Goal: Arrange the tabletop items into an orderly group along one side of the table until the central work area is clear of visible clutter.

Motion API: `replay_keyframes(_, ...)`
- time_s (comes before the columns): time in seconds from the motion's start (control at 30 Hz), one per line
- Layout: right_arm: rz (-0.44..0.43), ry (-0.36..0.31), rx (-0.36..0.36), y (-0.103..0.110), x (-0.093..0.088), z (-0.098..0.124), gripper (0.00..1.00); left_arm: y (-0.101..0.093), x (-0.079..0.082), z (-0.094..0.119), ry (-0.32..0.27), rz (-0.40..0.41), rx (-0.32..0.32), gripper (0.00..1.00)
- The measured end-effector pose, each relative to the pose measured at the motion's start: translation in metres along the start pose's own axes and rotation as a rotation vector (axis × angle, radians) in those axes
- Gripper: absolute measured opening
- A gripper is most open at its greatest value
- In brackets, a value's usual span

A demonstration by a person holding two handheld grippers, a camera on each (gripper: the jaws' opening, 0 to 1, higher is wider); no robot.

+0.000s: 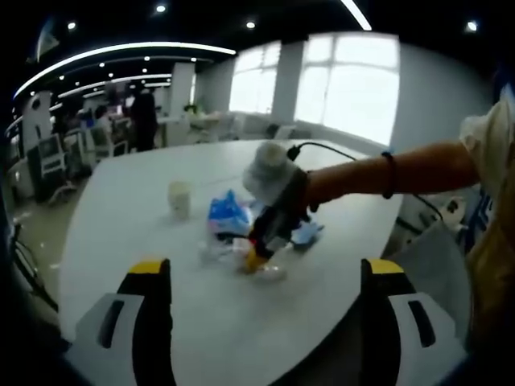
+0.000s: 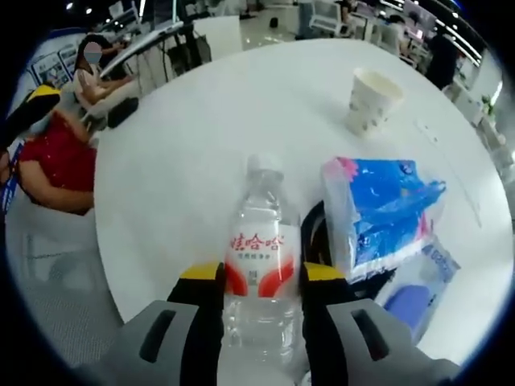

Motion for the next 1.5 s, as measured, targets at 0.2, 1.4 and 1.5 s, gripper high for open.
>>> replay_keyframes(0.2,0.002,0.024,-0.012,0.0,-0.002,-0.004,0.39,-0.001,-0.002,-0.002,0.012,0.017,-0.002,0.93)
replay_keyframes(1.4,0.032,-0.19,-0.048,0.012,0.008,0.01,0.33,0.008,-0.002,-0.022,0.039,0.111,0.011,0.84)
replay_keyframes(1.5,0.041,-0.204,-0.046,0.014,0.01,0.012,0.33,0.008,-0.002,-0.022,0.037,0.105,0.013,0.84)
Point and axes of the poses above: the point that each gripper's makers call its tool centre point, and the gripper's own axes: z roughly backward along the fingers, y roughly to its left, x roughly out of its top, the point moved 1 cm from there along z, roughly backward along the fingers, and after that the axes turned 13 degrees about x, right-handed, at the moved point
